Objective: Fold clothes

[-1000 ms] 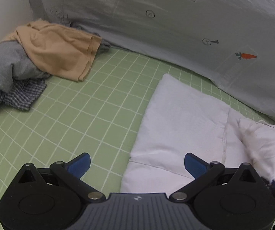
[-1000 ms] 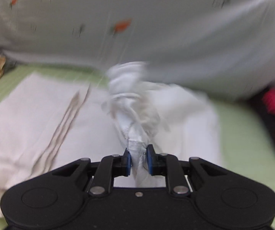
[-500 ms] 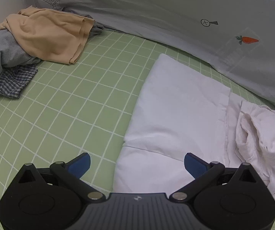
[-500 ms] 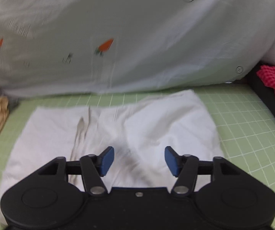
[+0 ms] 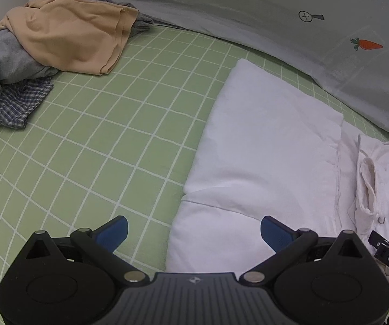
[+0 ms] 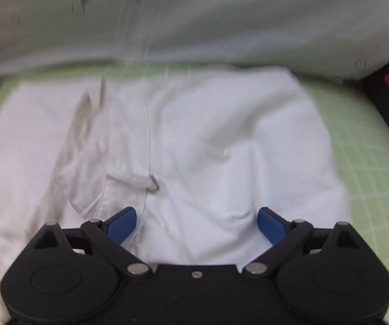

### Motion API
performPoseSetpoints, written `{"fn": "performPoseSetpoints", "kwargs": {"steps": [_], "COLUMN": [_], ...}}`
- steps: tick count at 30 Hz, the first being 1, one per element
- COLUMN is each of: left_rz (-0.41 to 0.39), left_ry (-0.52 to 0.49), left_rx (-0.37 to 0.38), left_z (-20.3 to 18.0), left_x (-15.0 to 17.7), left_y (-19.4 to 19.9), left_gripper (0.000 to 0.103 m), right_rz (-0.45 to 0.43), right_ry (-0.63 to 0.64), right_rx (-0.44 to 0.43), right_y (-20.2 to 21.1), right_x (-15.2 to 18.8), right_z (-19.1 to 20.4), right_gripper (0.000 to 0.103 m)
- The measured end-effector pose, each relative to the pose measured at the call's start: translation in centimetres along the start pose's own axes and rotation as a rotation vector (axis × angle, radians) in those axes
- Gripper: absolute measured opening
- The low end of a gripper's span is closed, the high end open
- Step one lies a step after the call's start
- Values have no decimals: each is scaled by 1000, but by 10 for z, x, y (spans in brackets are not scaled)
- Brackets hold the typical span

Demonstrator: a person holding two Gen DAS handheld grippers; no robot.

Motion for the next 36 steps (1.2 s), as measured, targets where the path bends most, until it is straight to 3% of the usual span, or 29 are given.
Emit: {"fn": "performPoseSetpoints", "kwargs": {"steps": [4,12,17,21,23,25,27,29,36], "left_rz": [10,44,62,64,66,73,79,78,9], "left_ry": [0,52,97,96,107,115,134,155,197], "left_rx": [-11,43,106,123,147,142,142,148,242], "left_z": [5,9,7,3,2,2,4,6,-8], "left_x": [-5,-15,-20,-21,-23,-23,-25,-27,-48], "left_y": [-12,-40,-51,-53,-53,-53,-52,-46,-3], "left_gripper": [103,100,78,71,59,55,49,32,15], "right_rz": [9,29,66,81,79,76,63,46,-36], "right_ry": [-49,-48,-50,-54,-67,-84,-102,-125,-220], "right_rx": [-1,4,6,18,27,30,39,46,122], "right_y": [1,-1,-3,-2,2,6,12,19,53], "right_x": [0,-1,-6,-10,-12,-14,-17,-20,-21], "right_z": [-5,-4,-5,-4,-5,-8,-13,-20,-61], "right_gripper": [102,103,103,103,103,103,103,102,102]}}
Point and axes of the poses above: each gripper's, at about its wrist camera, not at the fingertips, and y roughly against the way its jaws point, z to its left, x to its underside, the point moved 4 cm from there along -y, roughly the way its jaws point, and after that the axes turned 9 degrees about -z, right-handed, at the moved point
